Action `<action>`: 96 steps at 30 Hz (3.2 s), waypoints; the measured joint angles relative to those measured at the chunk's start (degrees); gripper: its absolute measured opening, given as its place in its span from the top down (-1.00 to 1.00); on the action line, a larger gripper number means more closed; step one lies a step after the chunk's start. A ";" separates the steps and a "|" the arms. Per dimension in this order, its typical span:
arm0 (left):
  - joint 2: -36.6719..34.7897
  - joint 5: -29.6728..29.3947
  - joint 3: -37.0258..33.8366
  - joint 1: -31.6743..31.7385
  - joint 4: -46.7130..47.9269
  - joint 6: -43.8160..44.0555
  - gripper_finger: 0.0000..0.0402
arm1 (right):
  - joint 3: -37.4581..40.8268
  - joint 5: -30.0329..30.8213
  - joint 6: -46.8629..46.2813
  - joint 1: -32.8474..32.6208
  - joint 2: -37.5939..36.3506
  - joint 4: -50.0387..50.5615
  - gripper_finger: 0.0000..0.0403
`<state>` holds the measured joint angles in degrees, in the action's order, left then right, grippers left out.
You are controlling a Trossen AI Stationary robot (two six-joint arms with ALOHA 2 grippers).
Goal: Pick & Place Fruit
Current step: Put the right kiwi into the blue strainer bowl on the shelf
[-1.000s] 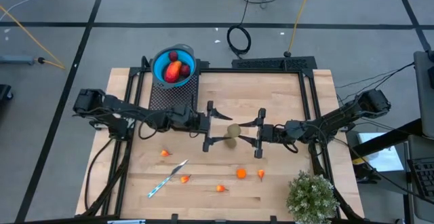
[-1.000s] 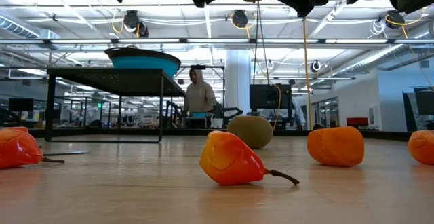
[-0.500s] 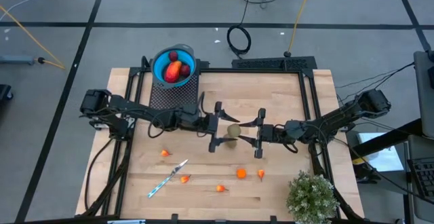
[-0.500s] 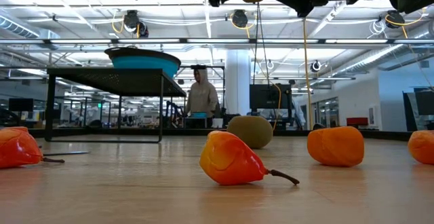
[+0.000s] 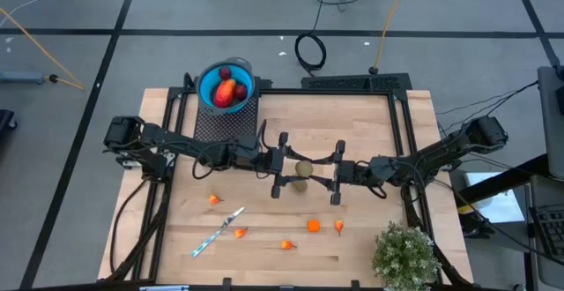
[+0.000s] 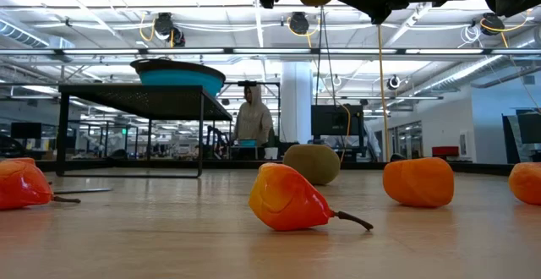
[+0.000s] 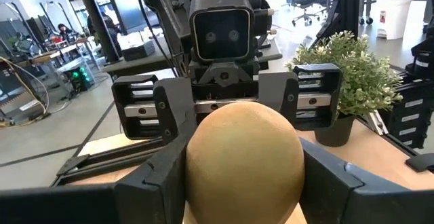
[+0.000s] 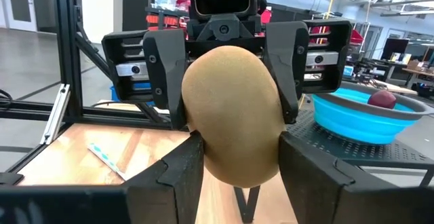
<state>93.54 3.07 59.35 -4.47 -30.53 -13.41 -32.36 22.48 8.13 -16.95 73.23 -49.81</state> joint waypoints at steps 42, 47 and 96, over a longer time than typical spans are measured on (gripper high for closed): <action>-10.50 -48.76 0.02 9.60 17.62 -10.47 -0.09 | -0.02 2.93 -10.77 -0.02 -0.04 25.42 0.84; -14.62 -48.74 0.00 14.40 20.19 -10.33 -0.09 | -0.02 2.95 -8.95 -0.02 -0.04 25.25 0.95; -14.43 -4.84 23.75 44.76 80.07 15.06 -0.09 | -0.02 2.91 -8.75 -0.02 -0.06 26.12 1.00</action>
<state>79.11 -1.76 83.10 40.29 49.55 1.65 -32.38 25.39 -0.62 -16.97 73.18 -23.68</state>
